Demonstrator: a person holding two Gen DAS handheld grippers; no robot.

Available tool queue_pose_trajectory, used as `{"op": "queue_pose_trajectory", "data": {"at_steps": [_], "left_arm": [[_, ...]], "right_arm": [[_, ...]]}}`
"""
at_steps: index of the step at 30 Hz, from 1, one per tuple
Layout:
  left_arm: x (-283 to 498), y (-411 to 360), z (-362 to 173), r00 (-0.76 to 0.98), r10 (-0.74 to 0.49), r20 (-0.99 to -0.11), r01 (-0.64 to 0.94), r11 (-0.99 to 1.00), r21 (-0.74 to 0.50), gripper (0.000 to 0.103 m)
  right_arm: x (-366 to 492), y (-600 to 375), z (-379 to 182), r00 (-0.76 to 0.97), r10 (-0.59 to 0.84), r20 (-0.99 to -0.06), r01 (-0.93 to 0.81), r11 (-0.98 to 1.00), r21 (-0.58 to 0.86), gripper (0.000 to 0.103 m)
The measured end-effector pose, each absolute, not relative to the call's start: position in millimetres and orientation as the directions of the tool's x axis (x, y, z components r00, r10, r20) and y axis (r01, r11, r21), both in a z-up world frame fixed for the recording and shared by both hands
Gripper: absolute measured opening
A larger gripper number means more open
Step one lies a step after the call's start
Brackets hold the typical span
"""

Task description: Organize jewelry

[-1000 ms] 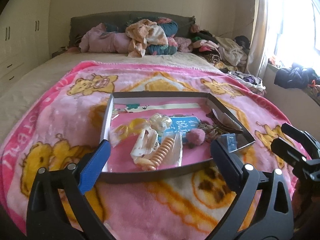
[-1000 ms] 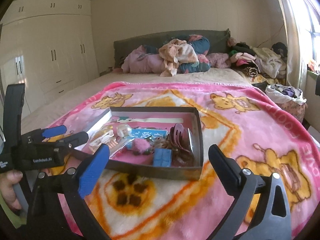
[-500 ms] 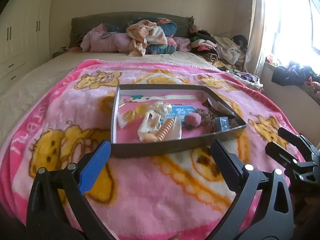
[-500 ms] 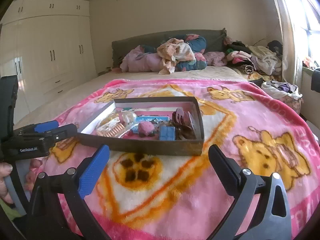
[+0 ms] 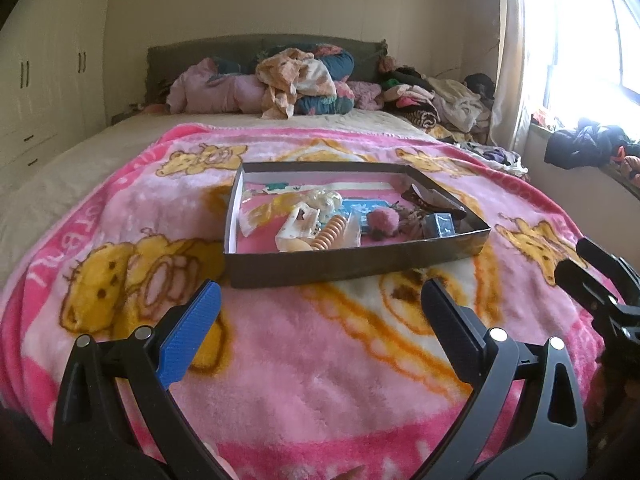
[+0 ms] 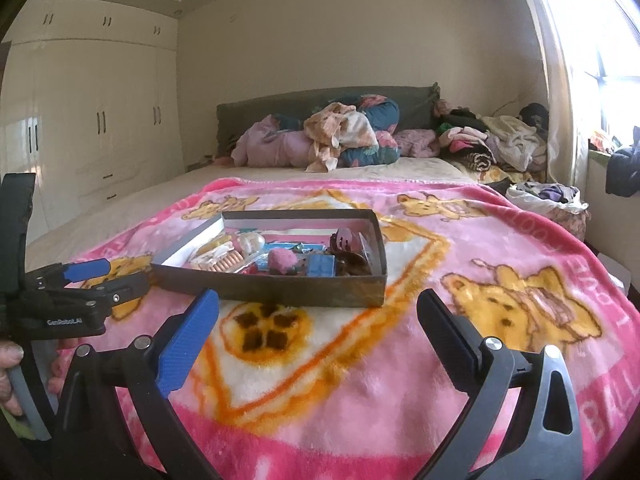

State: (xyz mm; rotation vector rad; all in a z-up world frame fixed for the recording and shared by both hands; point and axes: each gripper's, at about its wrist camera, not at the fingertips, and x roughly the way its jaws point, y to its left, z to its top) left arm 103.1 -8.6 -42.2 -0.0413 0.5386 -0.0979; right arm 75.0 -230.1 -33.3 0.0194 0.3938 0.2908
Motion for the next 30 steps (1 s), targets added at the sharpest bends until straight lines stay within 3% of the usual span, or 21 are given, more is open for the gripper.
{"op": "queue_pose_trajectory", "data": {"at_steps": [30], "left_arm": [[102.3, -9.4, -41.7, 0.872, -0.078, -0.482, 0.064, 0.997, -0.046, 0.092]], "right_arm": [[77.8, -229.6, -42.1, 0.891, 0.278, -0.36, -0.271, 0.96, 0.069, 0.097]]}}
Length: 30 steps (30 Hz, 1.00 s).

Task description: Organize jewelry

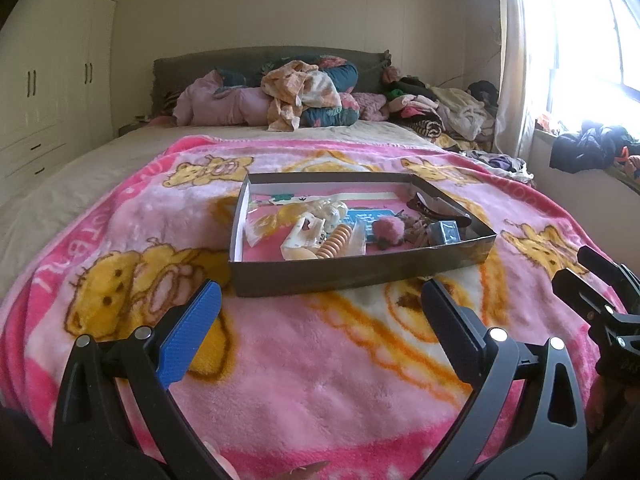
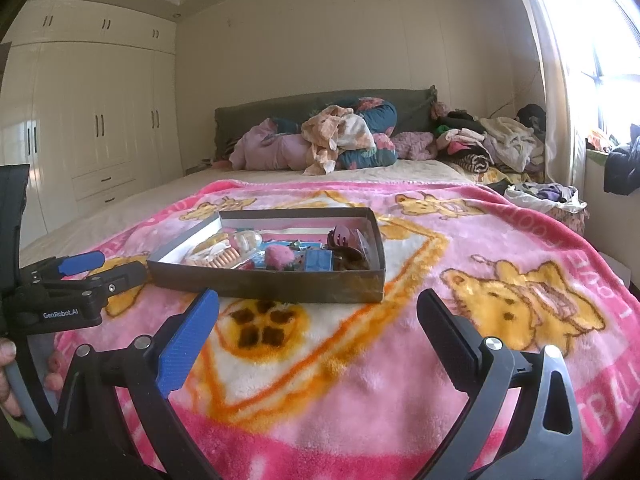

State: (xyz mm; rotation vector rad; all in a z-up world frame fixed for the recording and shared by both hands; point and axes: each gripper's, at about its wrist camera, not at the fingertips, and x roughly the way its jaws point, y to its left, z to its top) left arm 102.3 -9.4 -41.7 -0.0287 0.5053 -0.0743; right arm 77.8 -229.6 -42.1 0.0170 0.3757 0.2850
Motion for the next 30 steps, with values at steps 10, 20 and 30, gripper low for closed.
{"op": "queue_pose_trajectory", "data": {"at_steps": [10, 20, 30], "left_arm": [[101.9, -9.4, -41.6, 0.874, -0.079, -0.48, 0.065, 0.997, -0.046, 0.092], [101.6, -9.5, -41.2, 0.874, -0.078, -0.479, 0.064, 0.997, -0.045, 0.092], [100.9, -9.4, -41.7, 0.875, -0.076, -0.479, 0.063, 0.997, -0.044, 0.092]], "right_arm": [[77.6, -229.8, -41.4, 0.894, 0.277, -0.353, -0.271, 0.96, 0.068, 0.097], [77.5, -230.4, -40.4, 0.894, 0.277, -0.353, -0.27, 0.96, 0.069, 0.097], [77.4, -228.6, -39.1, 0.895, 0.278, -0.348, -0.273, 0.96, 0.065, 0.097]]}}
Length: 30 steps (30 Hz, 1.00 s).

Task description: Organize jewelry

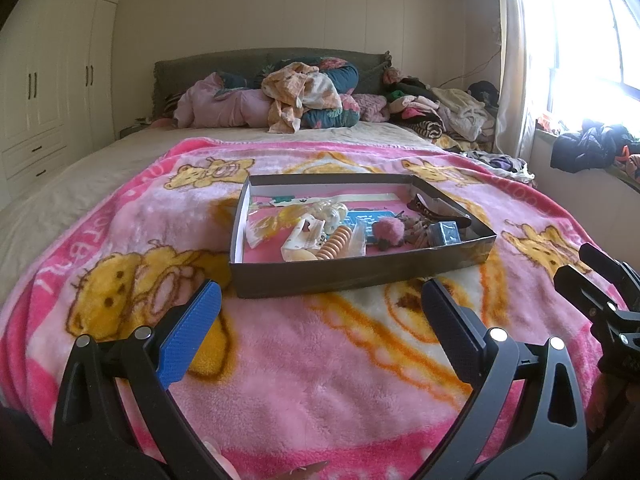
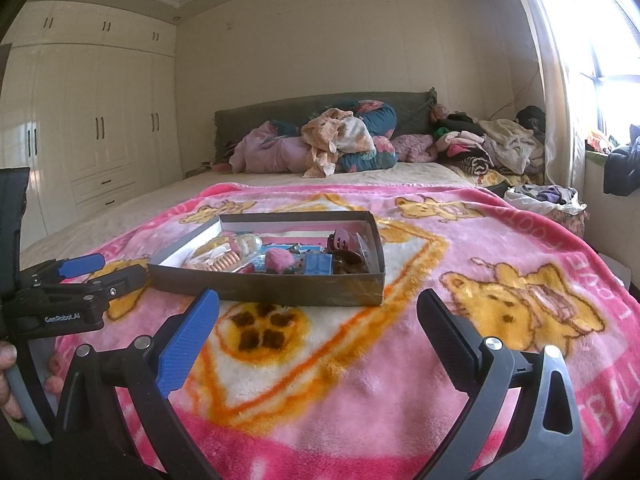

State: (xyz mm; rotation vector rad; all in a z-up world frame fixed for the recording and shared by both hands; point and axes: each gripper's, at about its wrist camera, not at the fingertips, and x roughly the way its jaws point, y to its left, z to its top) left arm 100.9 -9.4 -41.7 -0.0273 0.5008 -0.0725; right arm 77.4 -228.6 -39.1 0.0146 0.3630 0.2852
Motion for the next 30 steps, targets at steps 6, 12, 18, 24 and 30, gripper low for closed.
{"op": "queue_pose_trajectory", "data": {"at_steps": [6, 12, 18, 24, 30], "left_arm": [[100.9, -9.6, -41.8, 0.875, -0.077, -0.479, 0.063, 0.997, -0.044, 0.092], [101.1, -9.7, -41.5, 0.875, -0.078, -0.478, 0.065, 0.997, -0.044, 0.092], [100.8, -9.7, -41.5, 0.875, -0.076, -0.477, 0.064, 0.997, -0.041, 0.092], [100.2, -10.3, -42.0, 0.875, -0.077, -0.479, 0.066, 0.997, -0.041, 0.092], [98.9, -10.5, -41.9, 0.878, -0.081, -0.473, 0.068, 0.997, -0.046, 0.092]], "right_arm": [[77.1, -228.6, -39.3, 0.896, 0.278, -0.347, -0.272, 0.96, 0.066, 0.097], [76.6, -228.8, -39.5, 0.895, 0.278, -0.348, -0.272, 0.96, 0.066, 0.097], [76.3, -228.3, -38.4, 0.896, 0.279, -0.345, -0.273, 0.96, 0.066, 0.097], [76.2, -228.3, -38.7, 0.897, 0.278, -0.344, -0.272, 0.96, 0.065, 0.097], [76.5, -227.3, -37.8, 0.895, 0.271, -0.354, -0.269, 0.961, 0.056, 0.097]]}}
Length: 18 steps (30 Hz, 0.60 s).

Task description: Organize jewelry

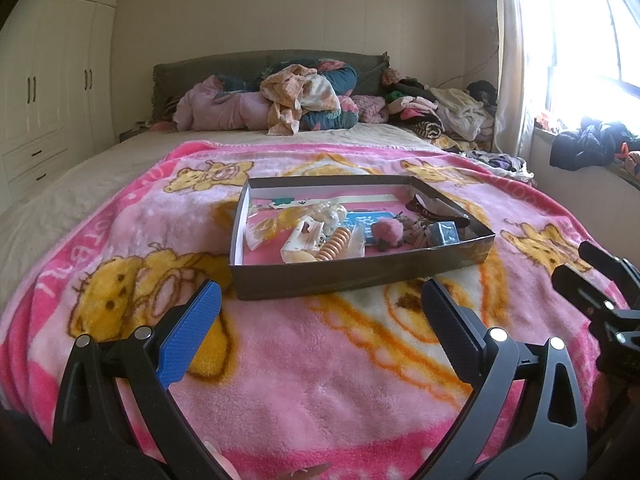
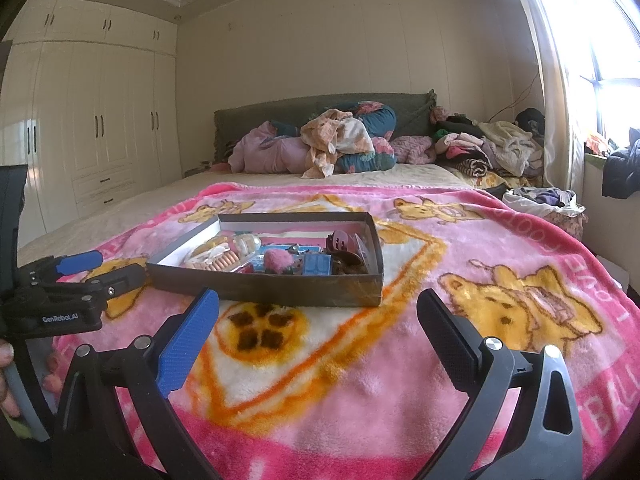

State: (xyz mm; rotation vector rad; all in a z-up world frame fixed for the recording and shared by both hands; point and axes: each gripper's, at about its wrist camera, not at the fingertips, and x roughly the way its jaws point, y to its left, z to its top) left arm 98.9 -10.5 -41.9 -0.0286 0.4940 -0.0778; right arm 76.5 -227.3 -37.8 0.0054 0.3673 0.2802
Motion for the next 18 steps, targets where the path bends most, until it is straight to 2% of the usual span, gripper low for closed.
{"op": "queue_pose_trajectory", "data": {"at_steps": [18], "left_arm": [[110, -1, -47, 0.854, -0.061, -0.517, 0.036, 0.998, -0.059, 0.092]], "right_arm": [[80, -238, -34, 0.905, 0.252, -0.344, -0.242, 0.968, 0.072, 0.097]]}}
